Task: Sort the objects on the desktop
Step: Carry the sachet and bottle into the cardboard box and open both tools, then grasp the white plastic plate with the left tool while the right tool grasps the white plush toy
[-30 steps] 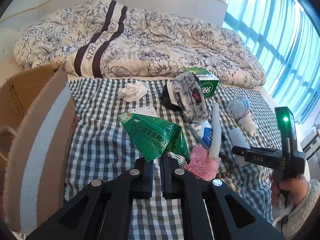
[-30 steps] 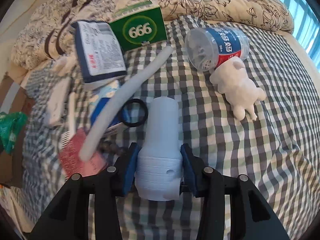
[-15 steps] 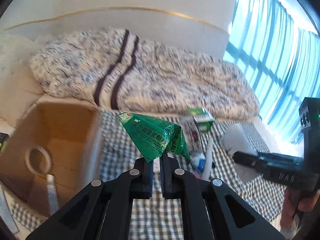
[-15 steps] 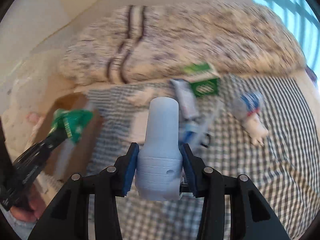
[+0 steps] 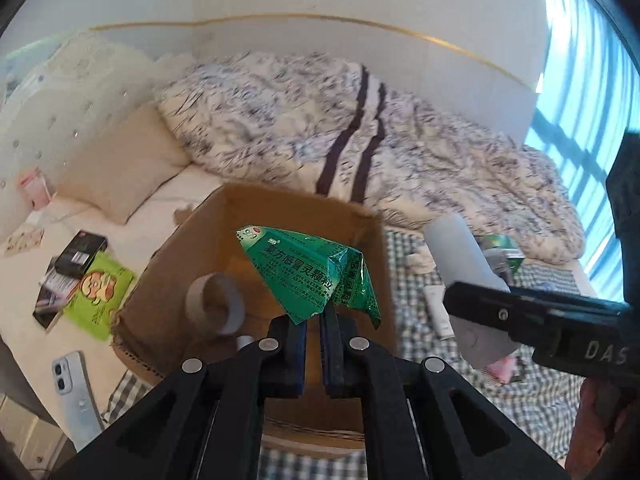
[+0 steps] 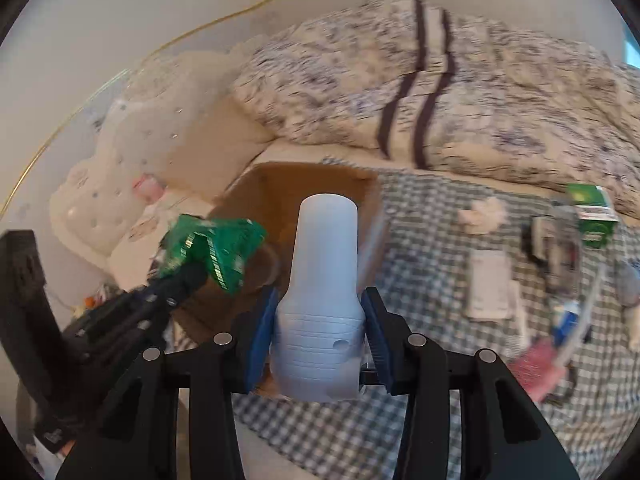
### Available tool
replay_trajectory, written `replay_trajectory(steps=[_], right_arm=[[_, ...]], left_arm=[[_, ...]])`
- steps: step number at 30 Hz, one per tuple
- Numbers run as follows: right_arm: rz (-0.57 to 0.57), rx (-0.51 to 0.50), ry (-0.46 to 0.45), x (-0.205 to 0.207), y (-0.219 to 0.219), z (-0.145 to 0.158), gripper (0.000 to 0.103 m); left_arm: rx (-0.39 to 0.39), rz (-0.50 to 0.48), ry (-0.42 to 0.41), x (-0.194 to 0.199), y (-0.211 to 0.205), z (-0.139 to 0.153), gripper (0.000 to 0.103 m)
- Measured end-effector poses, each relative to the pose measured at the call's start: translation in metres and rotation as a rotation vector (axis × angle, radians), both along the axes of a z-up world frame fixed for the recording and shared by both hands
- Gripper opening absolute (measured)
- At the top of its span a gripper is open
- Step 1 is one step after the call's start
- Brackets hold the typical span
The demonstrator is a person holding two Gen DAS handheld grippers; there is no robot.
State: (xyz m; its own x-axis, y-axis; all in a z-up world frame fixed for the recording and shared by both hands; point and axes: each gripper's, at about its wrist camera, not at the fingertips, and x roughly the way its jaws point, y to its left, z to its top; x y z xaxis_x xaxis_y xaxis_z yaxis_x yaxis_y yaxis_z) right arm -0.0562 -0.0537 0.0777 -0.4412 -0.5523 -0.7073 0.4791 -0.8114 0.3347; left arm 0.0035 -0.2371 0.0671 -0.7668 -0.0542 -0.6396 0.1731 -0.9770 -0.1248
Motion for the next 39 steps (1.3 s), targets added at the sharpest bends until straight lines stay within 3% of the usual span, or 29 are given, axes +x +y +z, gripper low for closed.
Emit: replay_trajectory(steps=[3,5,6,7,8,9,11,17,23,26,28,32,39], right_arm=[[0.036,-0.010,-0.021,-0.009,-0.027,-0.010,0.043],[0.039,-0.011,-0.047,-0.018,-0.041,-0.019,0.043],[0.037,-0.019,-0.063,-0.022,-0.046,-0.022,0.043],[0.035,-0.033,-0.084,-0.026,-0.051,-0.027,0.044],[0.028,-0.043,-0.100,-0.030,-0.054,-0.031,0.047],[0.009,-0.040,-0.113,-0.034,-0.056,-0.034,0.068],[-0.037,-0.004,-0.116,-0.038,-0.054,-0.039,0.090],[-0.075,0.022,-0.018,-0.026,-0.019,-0.036,0.090],[-0.137,0.079,0.095,-0.004,0.025,-0.006,0.090],[-0.170,0.082,0.140,0.013,0.053,0.014,0.090],[-0.200,0.091,0.160,0.023,0.073,0.024,0.090],[-0.268,0.103,0.185,0.042,0.124,0.035,0.090],[-0.393,0.189,0.178,0.057,0.222,0.021,0.090]], left_arm=[[0.015,0.029,-0.021,-0.003,-0.011,-0.016,0.006],[0.001,0.074,-0.038,-0.008,-0.016,-0.026,0.013],[-0.009,0.083,-0.049,-0.008,-0.017,-0.029,0.030],[-0.013,0.081,-0.052,-0.008,-0.017,-0.031,0.064],[-0.017,0.080,-0.043,-0.007,-0.016,-0.033,0.079],[-0.019,0.082,-0.026,-0.005,-0.016,-0.033,0.089],[-0.017,0.074,0.002,-0.004,-0.012,-0.032,0.090],[-0.018,0.043,-0.002,-0.010,0.009,-0.029,0.089],[-0.023,-0.007,0.006,-0.001,0.048,-0.014,0.090],[-0.031,-0.038,0.022,0.009,0.073,-0.002,0.095],[-0.040,-0.050,0.032,0.015,0.087,0.004,0.100],[-0.042,-0.092,0.041,0.024,0.126,0.011,0.101],[-0.045,-0.125,0.006,0.011,0.179,-0.006,0.102]])
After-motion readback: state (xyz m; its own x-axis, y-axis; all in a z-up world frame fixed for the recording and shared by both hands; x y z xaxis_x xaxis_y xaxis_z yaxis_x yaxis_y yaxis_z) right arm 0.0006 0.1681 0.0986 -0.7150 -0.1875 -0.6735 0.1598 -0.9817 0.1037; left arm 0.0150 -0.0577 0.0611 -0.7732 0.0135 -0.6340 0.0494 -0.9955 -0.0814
